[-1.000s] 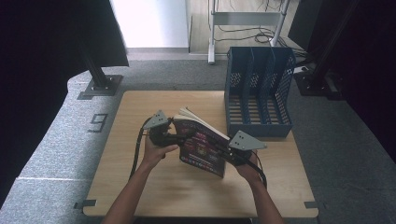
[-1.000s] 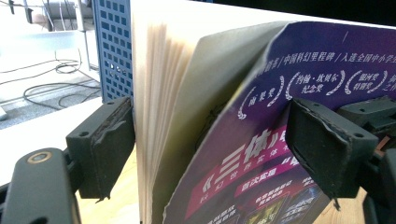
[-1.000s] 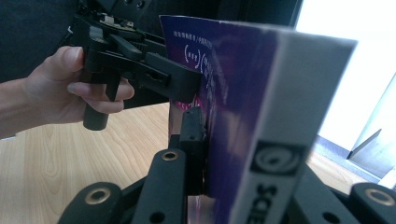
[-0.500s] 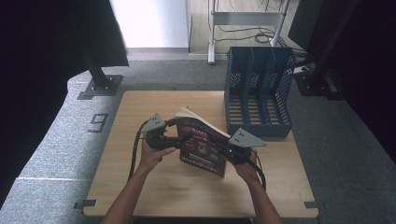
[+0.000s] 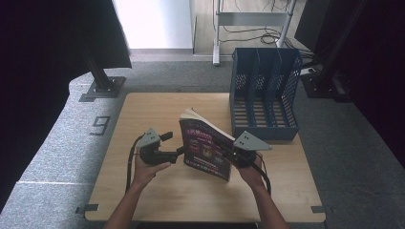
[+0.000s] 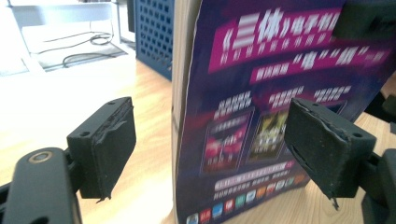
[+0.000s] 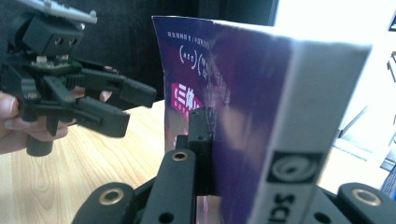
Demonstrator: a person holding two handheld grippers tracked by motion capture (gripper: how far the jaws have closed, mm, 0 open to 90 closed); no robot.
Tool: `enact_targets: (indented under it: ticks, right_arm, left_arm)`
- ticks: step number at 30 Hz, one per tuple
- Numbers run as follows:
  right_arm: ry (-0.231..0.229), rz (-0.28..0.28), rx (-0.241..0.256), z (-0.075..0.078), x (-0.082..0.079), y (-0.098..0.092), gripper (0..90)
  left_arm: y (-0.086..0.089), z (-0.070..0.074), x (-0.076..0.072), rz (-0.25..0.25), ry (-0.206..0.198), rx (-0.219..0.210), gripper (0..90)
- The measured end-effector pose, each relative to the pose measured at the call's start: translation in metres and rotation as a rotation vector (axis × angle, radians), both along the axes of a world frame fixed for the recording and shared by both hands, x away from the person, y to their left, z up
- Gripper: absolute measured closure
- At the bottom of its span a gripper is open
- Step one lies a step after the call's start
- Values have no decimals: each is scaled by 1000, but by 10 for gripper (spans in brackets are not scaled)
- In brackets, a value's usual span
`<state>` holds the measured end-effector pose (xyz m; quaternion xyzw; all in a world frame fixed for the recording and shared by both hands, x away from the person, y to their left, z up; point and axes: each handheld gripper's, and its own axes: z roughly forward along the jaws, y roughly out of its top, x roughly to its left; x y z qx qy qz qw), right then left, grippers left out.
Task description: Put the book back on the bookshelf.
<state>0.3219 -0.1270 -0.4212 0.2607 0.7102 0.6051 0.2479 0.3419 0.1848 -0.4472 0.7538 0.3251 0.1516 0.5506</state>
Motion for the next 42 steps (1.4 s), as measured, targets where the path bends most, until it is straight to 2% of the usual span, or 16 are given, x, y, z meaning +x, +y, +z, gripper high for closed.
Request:
enact_targets:
  ticks: [5, 12, 19, 25, 30, 38, 42]
  right_arm:
    - [14, -10, 7, 0, 1, 0, 810]
    - [19, -37, 8, 0, 1, 4, 812]
    - [45, -65, 50, 1, 2, 6, 814]
    - [55, -64, 94, 0, 2, 9, 814]
    - [48, -59, 102, 4, 1, 14, 814]
    - [28, -63, 111, 11, -1, 16, 814]
    - [20, -63, 112, 16, -2, 15, 814]
  left_arm:
    - [9, -11, -6, 10, 30, -24, 170]
    - [16, -18, -12, 21, 40, -48, 170]
    - [15, -28, -10, 25, 63, -19, 172]
    - [15, -32, -11, 27, 77, -24, 174]
    - [18, -32, -13, 34, 77, -33, 174]
    - [20, -35, -12, 55, 79, -9, 175]
    - [21, -35, -12, 56, 82, -11, 176]
